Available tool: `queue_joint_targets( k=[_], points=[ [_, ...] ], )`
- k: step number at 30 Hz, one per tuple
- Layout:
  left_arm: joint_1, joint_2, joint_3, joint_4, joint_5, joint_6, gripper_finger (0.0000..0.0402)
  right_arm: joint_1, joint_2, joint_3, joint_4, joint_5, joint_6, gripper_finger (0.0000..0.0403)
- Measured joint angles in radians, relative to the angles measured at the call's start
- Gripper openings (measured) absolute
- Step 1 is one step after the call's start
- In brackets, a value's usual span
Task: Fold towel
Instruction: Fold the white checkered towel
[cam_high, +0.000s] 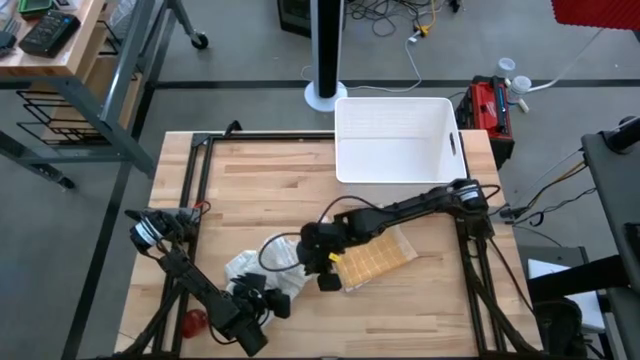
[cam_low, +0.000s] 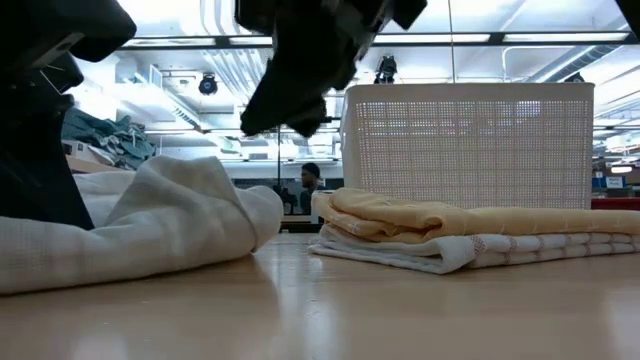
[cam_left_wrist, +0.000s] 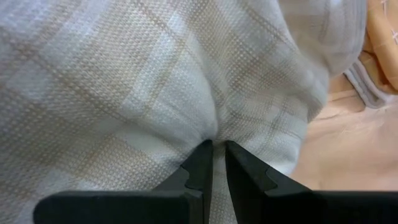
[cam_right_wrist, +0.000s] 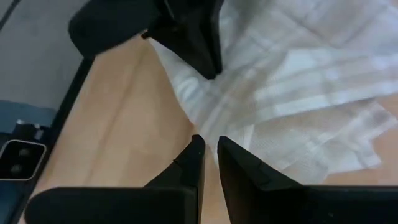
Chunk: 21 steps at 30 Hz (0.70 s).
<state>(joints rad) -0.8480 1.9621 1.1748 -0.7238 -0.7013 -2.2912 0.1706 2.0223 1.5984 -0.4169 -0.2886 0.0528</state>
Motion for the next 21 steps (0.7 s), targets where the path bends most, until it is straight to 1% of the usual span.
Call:
queue_joint_targets(
  k=[3,6,9,14,17,19,21],
  points=[
    [0.000,0.000,0.000,0.001,-0.007,0.001,0.0037,0.006,0.021,-0.019,0.026,0.004,0.019,0.0040],
    [0.001,0.000,0.000,0.003,-0.009,0.001,0.0037,0.006,0.044,-0.019,0.032,0.067,0.027,0.0050],
    [0.001,0.000,0.000,0.005,-0.012,0.001,0.0037,0.006,0.058,-0.019,0.042,0.072,0.036,0.0076],
    [0.001,0.000,0.000,0.006,-0.013,0.001,0.0037,0.006,0.069,-0.019,0.067,0.080,0.060,0.0137],
    [0.001,0.000,0.000,0.007,-0.013,0.004,0.0037,0.006,0.069,-0.019,0.120,0.080,0.060,0.0169],
    [0.003,0.000,0.000,0.006,-0.013,0.004,0.0037,0.006,0.069,-0.019,0.162,0.080,0.061,0.0180],
    [0.004,0.000,0.000,0.007,-0.013,0.004,0.0037,0.006,0.069,-0.019,0.191,0.080,0.075,0.0183]
  ],
)
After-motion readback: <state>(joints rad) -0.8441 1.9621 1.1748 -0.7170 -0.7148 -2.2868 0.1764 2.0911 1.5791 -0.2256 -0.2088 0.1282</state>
